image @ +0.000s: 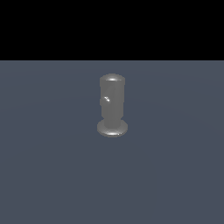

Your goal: Turn on the faucet by rotating a designated handle.

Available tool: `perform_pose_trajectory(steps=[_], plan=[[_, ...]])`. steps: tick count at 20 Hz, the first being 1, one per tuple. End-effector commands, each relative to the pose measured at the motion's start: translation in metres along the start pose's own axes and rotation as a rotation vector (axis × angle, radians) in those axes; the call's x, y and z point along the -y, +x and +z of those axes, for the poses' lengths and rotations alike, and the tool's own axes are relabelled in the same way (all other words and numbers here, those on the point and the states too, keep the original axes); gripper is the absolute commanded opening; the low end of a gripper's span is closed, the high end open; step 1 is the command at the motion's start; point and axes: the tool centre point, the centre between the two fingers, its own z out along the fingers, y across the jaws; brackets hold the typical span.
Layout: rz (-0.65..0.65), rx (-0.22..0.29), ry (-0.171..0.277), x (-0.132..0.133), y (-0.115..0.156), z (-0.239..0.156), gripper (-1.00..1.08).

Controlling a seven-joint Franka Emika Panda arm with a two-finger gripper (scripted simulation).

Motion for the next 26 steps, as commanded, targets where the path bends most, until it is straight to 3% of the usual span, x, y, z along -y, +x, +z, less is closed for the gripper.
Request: perform_pose_trajectory(steps=[1,12,26], plan=[[0.000,0.000,0.000,0.000,0.000,0.000,-1.00],[0.015,0.004,0.007,0.009,0.007,0.031,-1.00],[0.067,0.016,0.032,0.043,0.031,0.141,-1.00]])
